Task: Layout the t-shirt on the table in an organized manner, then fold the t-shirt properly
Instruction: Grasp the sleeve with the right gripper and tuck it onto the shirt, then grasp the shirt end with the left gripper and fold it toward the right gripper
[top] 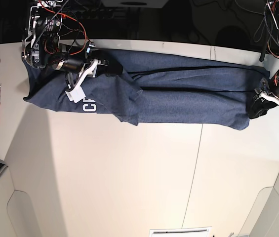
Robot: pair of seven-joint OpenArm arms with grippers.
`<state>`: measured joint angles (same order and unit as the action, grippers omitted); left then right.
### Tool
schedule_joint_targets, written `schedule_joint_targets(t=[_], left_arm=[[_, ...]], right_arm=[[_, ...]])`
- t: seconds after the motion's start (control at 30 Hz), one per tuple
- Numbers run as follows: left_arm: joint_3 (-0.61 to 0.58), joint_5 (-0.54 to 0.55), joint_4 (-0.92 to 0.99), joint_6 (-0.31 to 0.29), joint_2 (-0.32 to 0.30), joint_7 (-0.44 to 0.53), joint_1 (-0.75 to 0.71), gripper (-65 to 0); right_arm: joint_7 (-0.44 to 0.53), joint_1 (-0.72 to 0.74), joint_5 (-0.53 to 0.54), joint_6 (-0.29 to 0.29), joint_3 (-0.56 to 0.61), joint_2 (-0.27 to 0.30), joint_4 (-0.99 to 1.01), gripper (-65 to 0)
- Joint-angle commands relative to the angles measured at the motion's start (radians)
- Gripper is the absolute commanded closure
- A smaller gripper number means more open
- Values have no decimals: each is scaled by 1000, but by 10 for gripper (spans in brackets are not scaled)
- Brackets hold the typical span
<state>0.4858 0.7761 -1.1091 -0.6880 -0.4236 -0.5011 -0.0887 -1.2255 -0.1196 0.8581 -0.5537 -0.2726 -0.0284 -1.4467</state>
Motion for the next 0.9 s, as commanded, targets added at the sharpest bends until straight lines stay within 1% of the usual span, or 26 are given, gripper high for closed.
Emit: schedule_joint_targets(t=[0.0, 0.17, 0.27, 0.3, 0.33, 0.37, 0.4, 0.43, 0.53, 0.6, 0.67, 0.77, 0.87], left_arm=[[6, 21, -17, -10, -19, 19, 8, -281], [6, 22, -17, -10, -19, 24, 8, -281], [6, 21, -17, -10, -19, 68, 8, -281], [6, 21, -17, -10, -20, 87, 8, -281], [6, 24, -17, -10, -20, 96, 9, -281], [6, 27, -19, -10, -20, 104, 9, -281], [7, 31, -23, -10, -20, 109, 8, -282], [9, 32, -26, -10, -20, 108, 8, -282], [31, 32, -42, -10, -20, 100, 8, -282], [59, 32, -48, -10, -20, 71, 8, -282], [93, 27, -48, -10, -20, 24, 8, -302], [148, 12, -48, -10, -20, -32, 5, -357], [196, 16, -48, -10, -20, -100, 2, -362]], right_arm=[[-13, 5, 24, -4, 1, 9, -17, 0], [-16, 6, 13, -5, 2, 41, -17, 0], [-17, 6, -32, -5, 2, 58, -17, 0], [-17, 6, -32, -5, 2, 64, -17, -8], [-16, 6, -30, -6, 2, 70, -17, -94], [-16, 6, -19, -25, 2, 77, -17, -177], [-16, 6, -2, -35, 2, 82, -17, -241], [-16, 6, 17, -35, 2, 87, -17, -277], [-17, 6, 92, -36, 2, 96, -18, -283], [-17, 6, 121, -39, 2, 98, -18, -283], [-17, 6, 138, -39, 2, 98, -18, -282], [-17, 9, 148, -39, 2, 98, -18, -282], [-16, 12, 148, -39, 2, 98, -18, -282]])
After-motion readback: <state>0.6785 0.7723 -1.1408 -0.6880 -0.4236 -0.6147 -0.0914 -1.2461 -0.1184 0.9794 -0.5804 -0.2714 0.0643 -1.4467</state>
